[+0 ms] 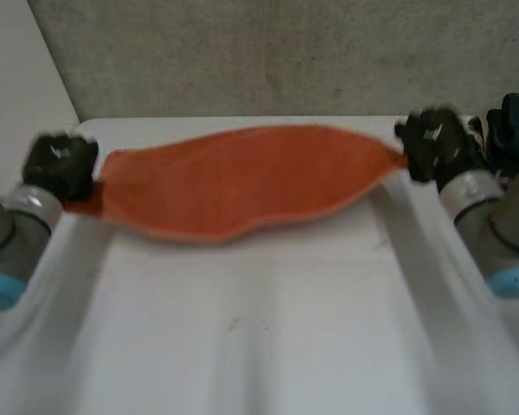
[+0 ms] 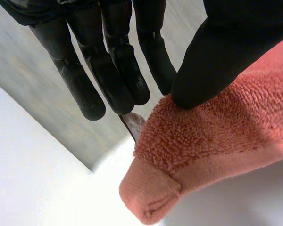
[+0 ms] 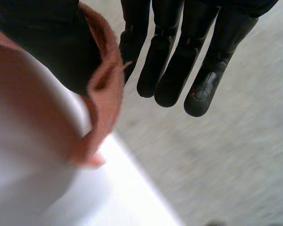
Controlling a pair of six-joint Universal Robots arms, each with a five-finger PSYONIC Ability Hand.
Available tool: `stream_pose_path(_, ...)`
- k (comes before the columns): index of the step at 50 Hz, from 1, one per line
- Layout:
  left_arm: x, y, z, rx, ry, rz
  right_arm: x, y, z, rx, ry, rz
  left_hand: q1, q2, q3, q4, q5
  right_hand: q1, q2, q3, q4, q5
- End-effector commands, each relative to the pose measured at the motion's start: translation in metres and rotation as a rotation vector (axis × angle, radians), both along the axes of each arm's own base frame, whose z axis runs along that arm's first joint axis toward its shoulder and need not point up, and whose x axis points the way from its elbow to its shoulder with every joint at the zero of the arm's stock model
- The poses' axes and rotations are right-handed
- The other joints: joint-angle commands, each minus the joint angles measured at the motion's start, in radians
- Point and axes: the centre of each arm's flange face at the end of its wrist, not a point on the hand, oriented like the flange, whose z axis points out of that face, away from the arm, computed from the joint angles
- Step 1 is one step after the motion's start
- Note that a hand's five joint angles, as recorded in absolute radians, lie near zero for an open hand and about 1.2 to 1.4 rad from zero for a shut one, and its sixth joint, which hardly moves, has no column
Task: Fold the laundry.
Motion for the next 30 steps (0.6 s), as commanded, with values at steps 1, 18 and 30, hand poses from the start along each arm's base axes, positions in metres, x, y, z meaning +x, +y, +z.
stream_pose_path(1,0.015,0.024,-0.045,0.214,-0.127,0.013,-0.016,0.03,-0.038,0.3,0.162,-0.009,0.27,0.197,0.204,0.195,0.242,0.405,0.227,0.209,0.204,0.224)
stream_pose_path(18,0.042,0.123,-0.014,0.573,-0.429,-0.011,-0.073,0.095,0.011,0.7,0.467,-0.03,0.27,0.197,0.204,0.195,0.242,0.405,0.227,0.209,0.204,0.224)
stream_pose_path(30,-0.003,0.051,-0.005,0.271,-0.37,-0.007,-0.045,0.03,-0.025,0.496,0.377,-0.098,0.27,0.197,0.204,0.195,0.242,0.405,0.227,0.209,0.204,0.224)
